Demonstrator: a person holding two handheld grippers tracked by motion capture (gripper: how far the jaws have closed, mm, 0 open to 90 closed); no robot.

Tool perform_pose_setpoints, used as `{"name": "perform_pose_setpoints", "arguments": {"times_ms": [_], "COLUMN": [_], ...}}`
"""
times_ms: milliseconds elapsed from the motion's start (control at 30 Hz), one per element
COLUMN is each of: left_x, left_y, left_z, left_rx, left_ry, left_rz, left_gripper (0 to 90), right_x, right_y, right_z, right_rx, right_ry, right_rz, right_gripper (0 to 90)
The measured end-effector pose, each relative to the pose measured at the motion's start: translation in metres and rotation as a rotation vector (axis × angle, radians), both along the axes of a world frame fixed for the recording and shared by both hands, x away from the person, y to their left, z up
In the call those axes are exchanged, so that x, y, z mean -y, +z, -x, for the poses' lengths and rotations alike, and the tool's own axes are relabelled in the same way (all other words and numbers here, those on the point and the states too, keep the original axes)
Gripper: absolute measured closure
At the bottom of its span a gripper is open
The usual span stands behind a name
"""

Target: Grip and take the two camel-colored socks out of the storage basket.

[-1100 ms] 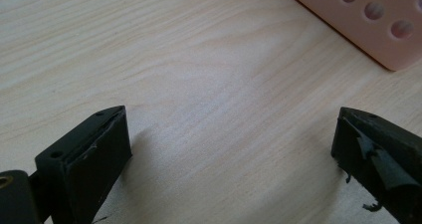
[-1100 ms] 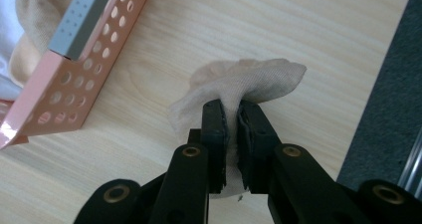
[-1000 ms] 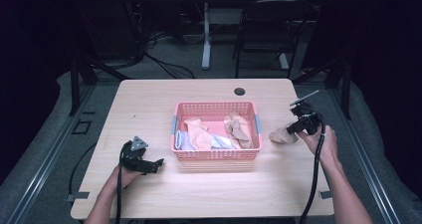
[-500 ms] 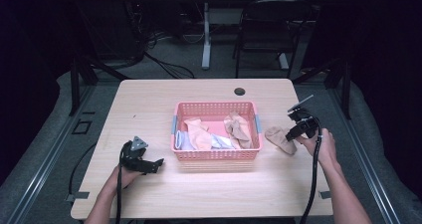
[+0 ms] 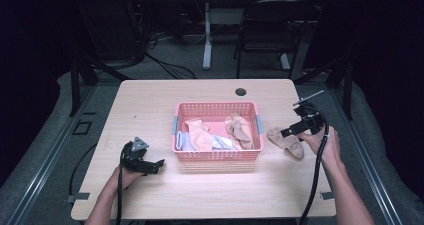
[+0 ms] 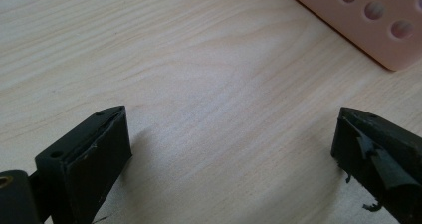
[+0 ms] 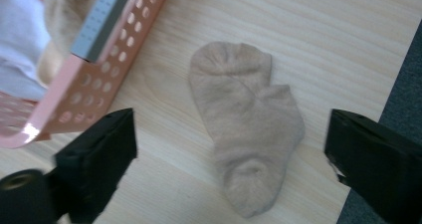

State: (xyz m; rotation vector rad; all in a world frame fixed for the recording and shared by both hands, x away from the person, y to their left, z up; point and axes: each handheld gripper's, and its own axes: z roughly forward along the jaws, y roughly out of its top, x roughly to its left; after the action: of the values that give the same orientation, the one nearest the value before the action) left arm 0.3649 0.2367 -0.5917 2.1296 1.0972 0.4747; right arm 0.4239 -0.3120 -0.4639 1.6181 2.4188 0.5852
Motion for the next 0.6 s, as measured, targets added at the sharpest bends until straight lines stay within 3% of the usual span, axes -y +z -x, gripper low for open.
{"name": "perform_pose_setpoints", "arguments": {"times_ms": [267, 600], "left_x": [0.0, 0.0], "left_y": [0.0, 0.0], "left_z": [0.0, 0.0], "left_rx": [0.0, 0.0], "left_ry": [0.0, 0.0], "left_rz": [0.0, 0.0], "left_gripper": [1.9, 1.9], "right_x": [-0.009, -0.019], "right_y": [0.012, 0.018], "right_z": [0.004, 0.007], "right_rx": [0.049, 0.068], "right_ry": [0.029, 0.059], "right_rz": [-0.04, -0.043], "right_gripper": [0.0, 0.0]}}
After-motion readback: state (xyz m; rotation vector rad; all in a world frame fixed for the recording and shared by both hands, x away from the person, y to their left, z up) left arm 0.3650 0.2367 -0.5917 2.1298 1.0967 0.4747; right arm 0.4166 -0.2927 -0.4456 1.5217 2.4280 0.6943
